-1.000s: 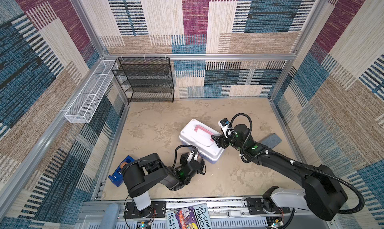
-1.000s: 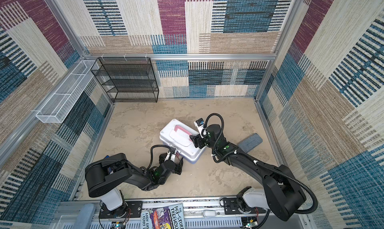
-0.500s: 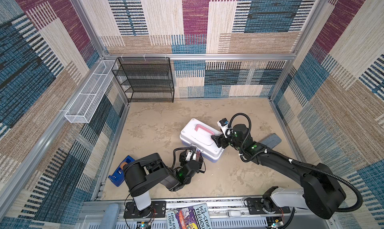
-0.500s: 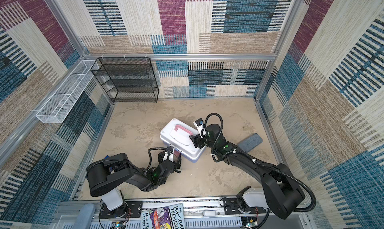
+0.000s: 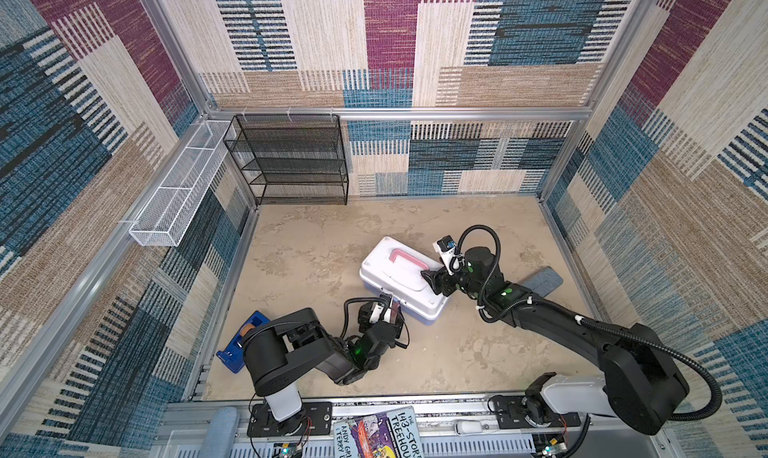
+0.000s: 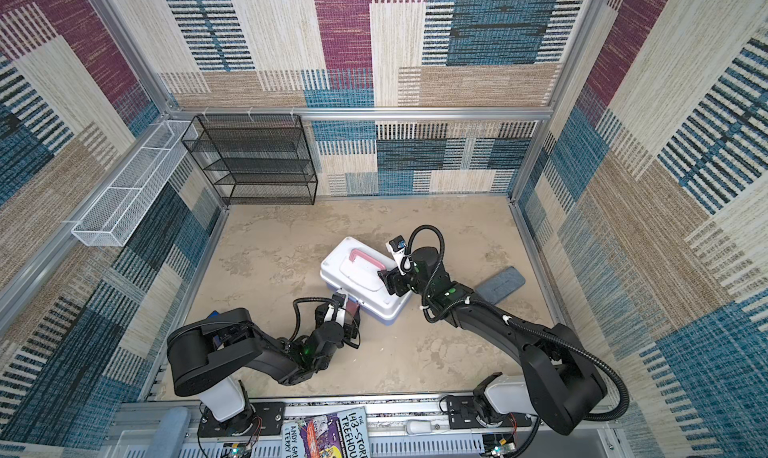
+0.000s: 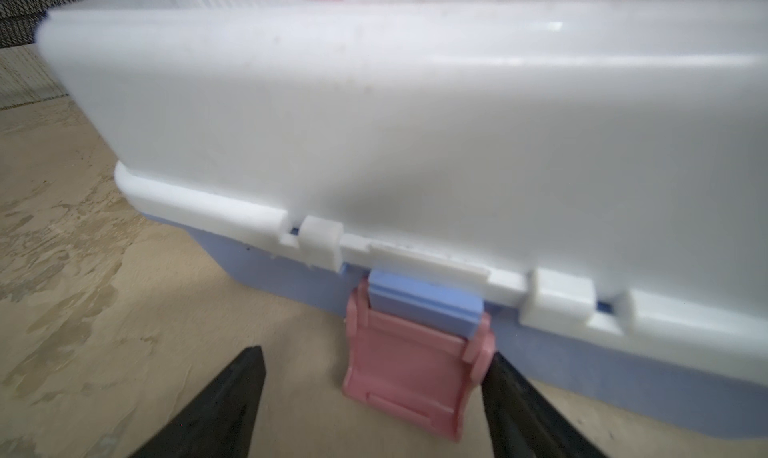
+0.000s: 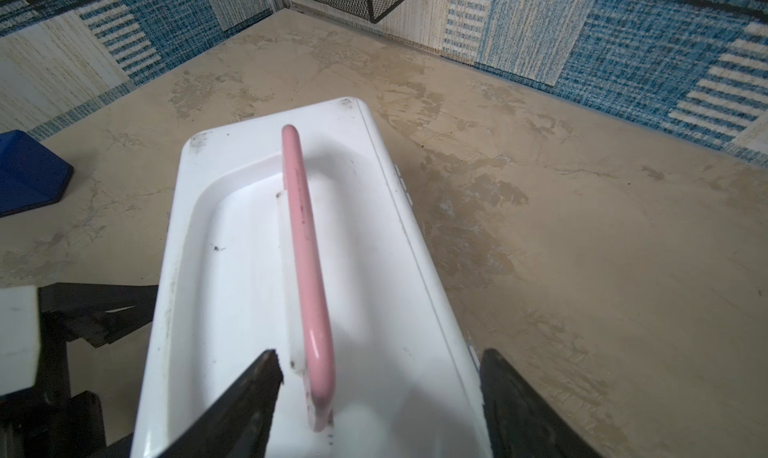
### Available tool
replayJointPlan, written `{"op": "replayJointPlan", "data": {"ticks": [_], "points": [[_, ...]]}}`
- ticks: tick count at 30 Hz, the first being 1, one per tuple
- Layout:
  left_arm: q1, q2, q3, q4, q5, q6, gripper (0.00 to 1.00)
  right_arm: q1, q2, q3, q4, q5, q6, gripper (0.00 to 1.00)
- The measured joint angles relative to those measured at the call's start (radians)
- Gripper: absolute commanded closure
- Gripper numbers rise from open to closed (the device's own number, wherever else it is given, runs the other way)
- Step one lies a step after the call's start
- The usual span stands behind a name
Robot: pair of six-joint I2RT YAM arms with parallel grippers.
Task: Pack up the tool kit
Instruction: 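Lower the left gripper around the pink latch while right holds the handle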
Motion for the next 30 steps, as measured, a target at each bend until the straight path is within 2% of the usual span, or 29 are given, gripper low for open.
{"op": "replayJointPlan", "data": {"ticks": [8,10,12,16,23,26,30], "points": [[0.006,-0.025,0.011,-0.052,0.012,0.005,0.16,0.000,0.023,0.007,0.003,-0.077,0.026,0.31],[0.010,-0.030,0.012,-0.064,0.021,0.008,0.16,0.000,0.028,0.007,0.003,-0.086,0.043,0.37],[0.017,-0.036,0.015,-0.082,0.033,0.012,0.15,0.000,0.032,0.008,0.004,-0.094,0.058,0.49],[0.042,-0.053,0.010,-0.093,0.082,0.016,0.15,0.003,0.045,0.011,0.011,-0.116,0.094,0.61],[0.089,-0.098,0.016,-0.164,0.184,0.019,0.15,0.021,0.056,0.011,0.028,-0.135,0.151,0.68],[0.103,-0.111,0.021,-0.192,0.212,0.019,0.15,0.026,0.061,0.015,0.031,-0.132,0.187,0.74],[0.125,-0.122,0.021,-0.219,0.209,0.019,0.15,0.034,0.066,0.017,0.035,-0.122,0.232,0.79]]}}
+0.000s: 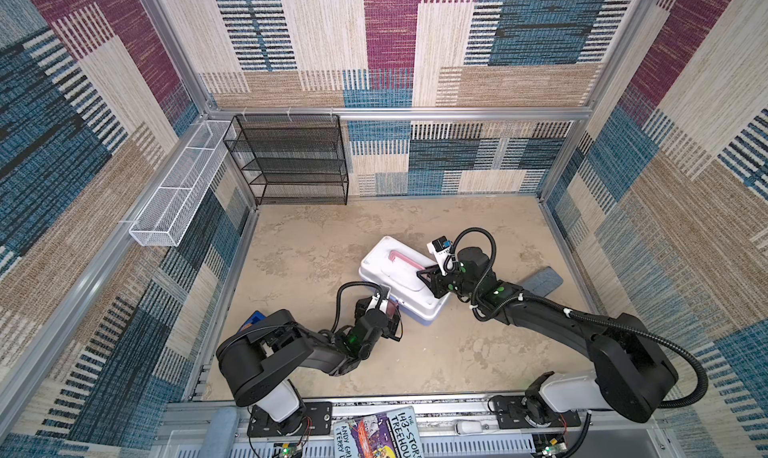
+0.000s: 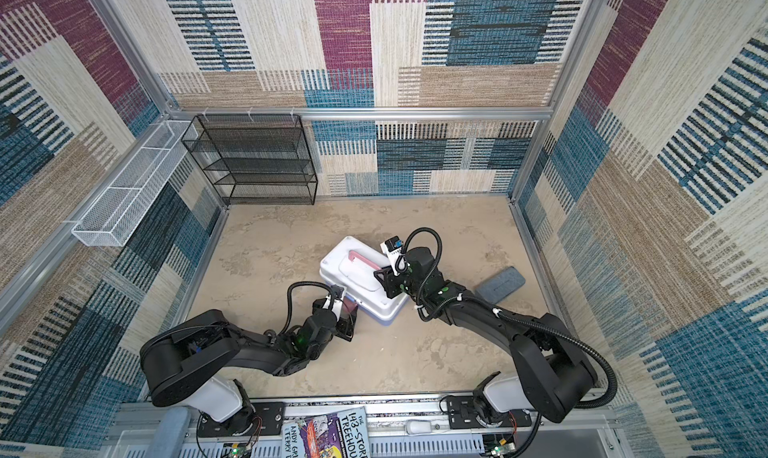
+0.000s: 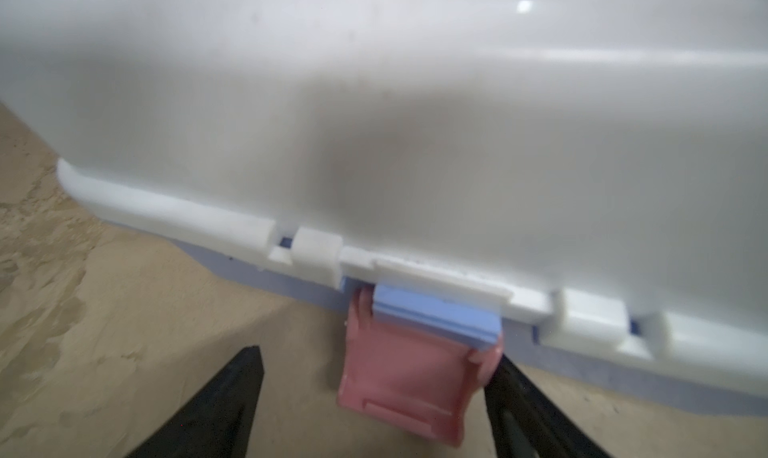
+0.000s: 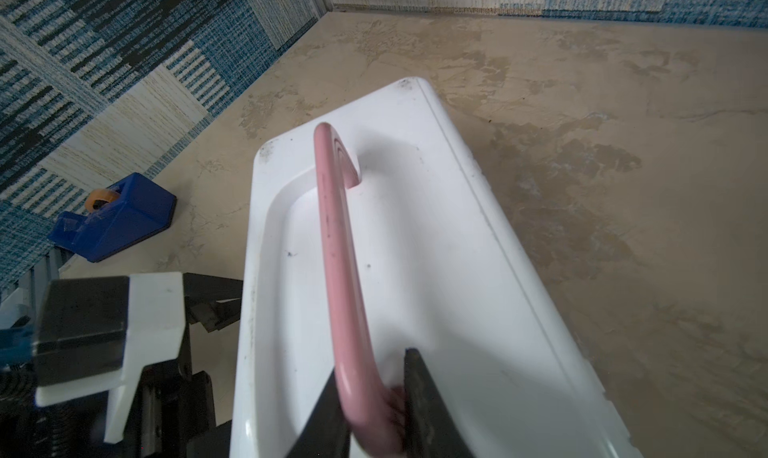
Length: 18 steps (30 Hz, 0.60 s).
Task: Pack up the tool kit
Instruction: 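Lower the left gripper around the pink latch while right holds the handle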
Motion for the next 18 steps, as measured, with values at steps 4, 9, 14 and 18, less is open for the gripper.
{"op": "replayJointPlan", "data": {"ticks": [4,9,14,18], "points": [[0.014,-0.011,-0.002,-0.027,0.000,0.000,0.15,0.014,0.003,0.000,0.003,0.023,0.030,0.85],[0.026,-0.017,-0.002,-0.061,-0.003,0.001,0.14,0.038,0.013,0.015,-0.002,0.045,0.051,0.90],[0.039,-0.031,-0.011,-0.069,-0.002,0.004,0.14,0.082,0.025,0.047,-0.039,0.124,0.091,0.92],[0.045,-0.046,-0.033,-0.073,0.000,0.004,0.12,0.106,0.033,0.052,-0.039,0.171,0.124,0.93]]}}
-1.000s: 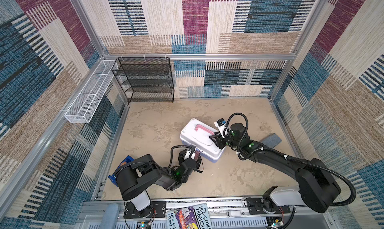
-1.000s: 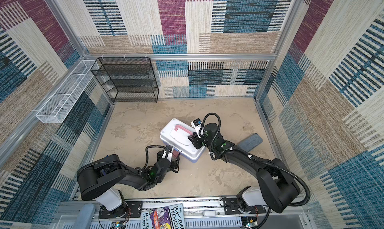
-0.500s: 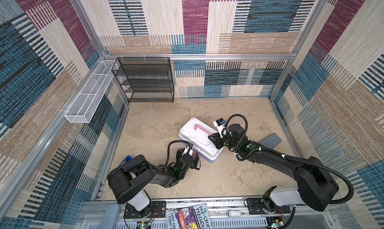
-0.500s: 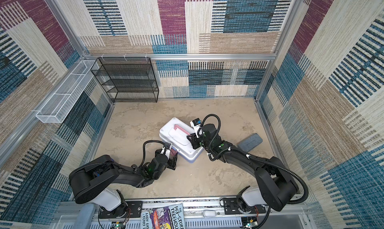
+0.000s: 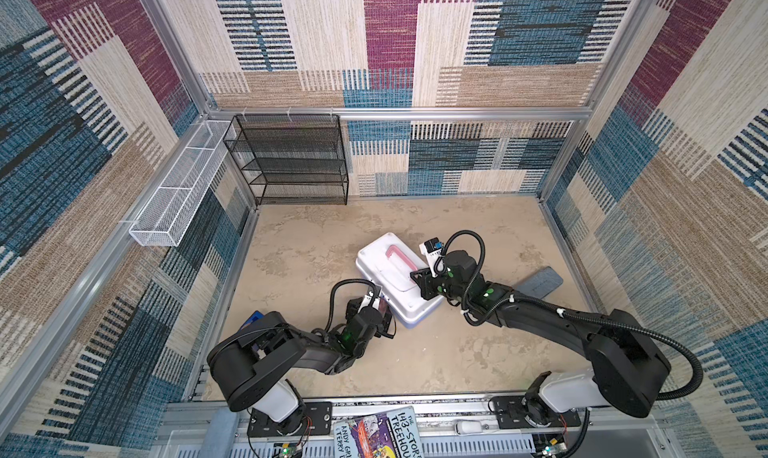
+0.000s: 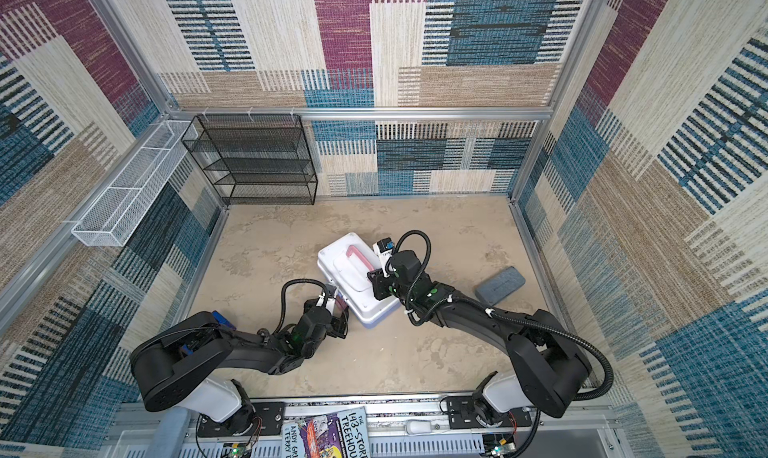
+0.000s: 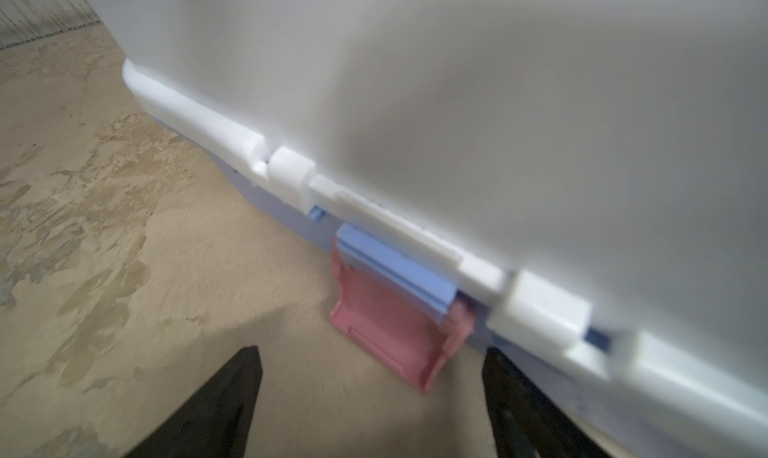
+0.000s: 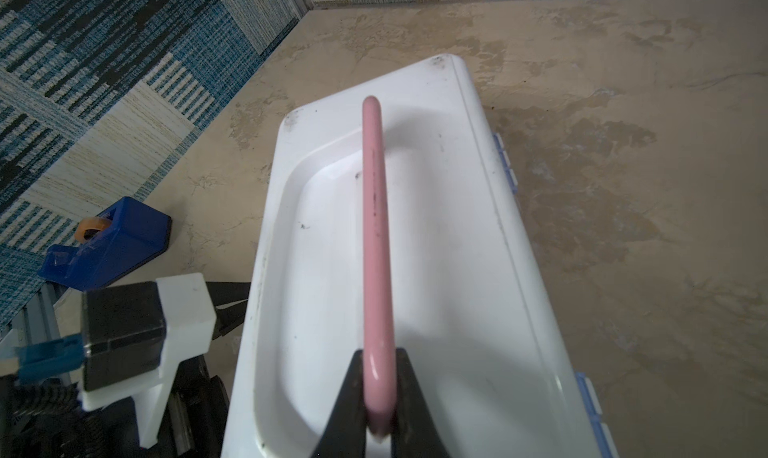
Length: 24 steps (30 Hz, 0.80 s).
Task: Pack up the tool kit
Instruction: 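Lower the left gripper around the pink latch while right holds the handle, then flip the pink latch up toward the lid with left while right holds the handle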
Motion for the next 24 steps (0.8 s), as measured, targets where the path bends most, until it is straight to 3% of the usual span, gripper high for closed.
{"op": "replayJointPlan", "data": {"ticks": [10,24], "points": [[0.000,-0.023,-0.063,0.003,0.003,-0.008,0.11,0.018,0.005,0.020,-0.026,0.042,0.031,0.91],[0.000,0.088,-0.029,0.117,0.025,-0.020,0.11,0.021,0.017,0.022,-0.015,0.048,0.045,0.91]]}}
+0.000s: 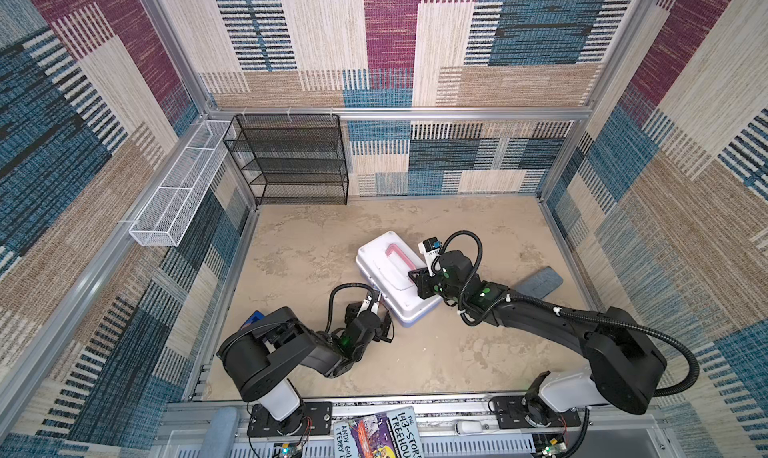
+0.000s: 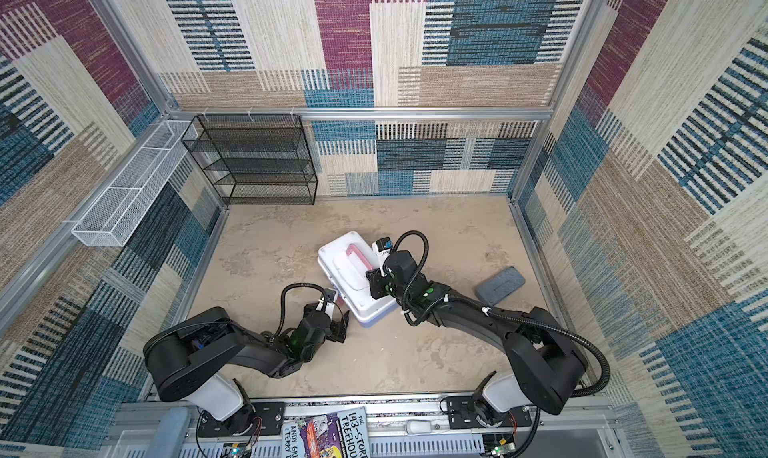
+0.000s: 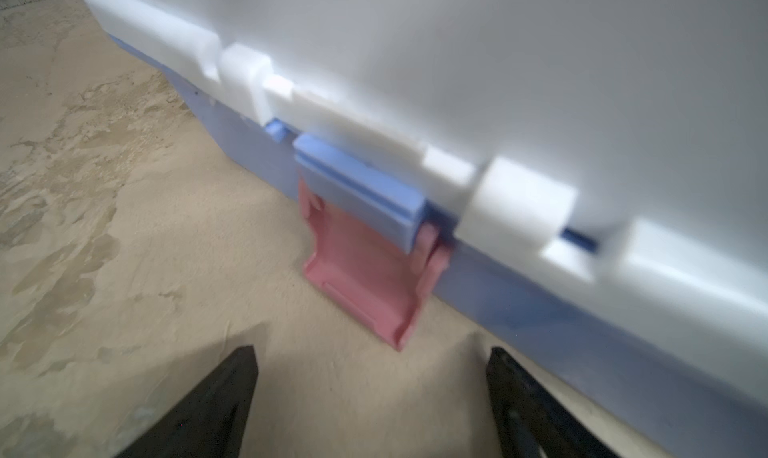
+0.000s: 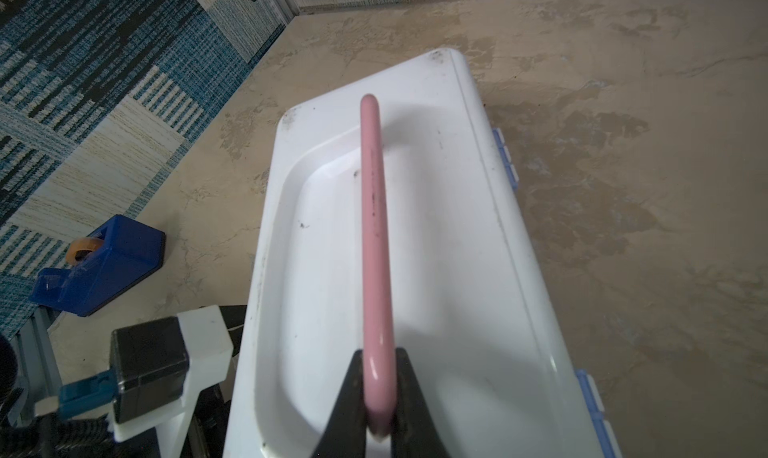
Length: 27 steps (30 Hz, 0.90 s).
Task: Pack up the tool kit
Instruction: 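Flip the pink latch up toward the lid with left while right holds the handle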
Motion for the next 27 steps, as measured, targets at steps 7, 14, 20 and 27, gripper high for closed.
{"op": "replayJointPlan", "data": {"ticks": [7,14,20,27], "points": [[0.000,0.033,0.012,0.029,-0.056,-0.004,0.11,0.001,-0.003,0.000,0.000,0.003,0.000,0.91],[0.000,0.063,0.021,0.066,-0.111,-0.001,0.13,0.001,-0.005,-0.008,0.008,0.003,0.000,0.90],[0.002,0.053,0.021,0.101,-0.137,0.016,0.15,0.000,-0.020,-0.022,0.010,0.013,0.001,0.85],[0.003,0.011,0.012,0.100,-0.147,0.023,0.15,0.001,-0.021,-0.024,0.008,0.021,0.004,0.84]]}}
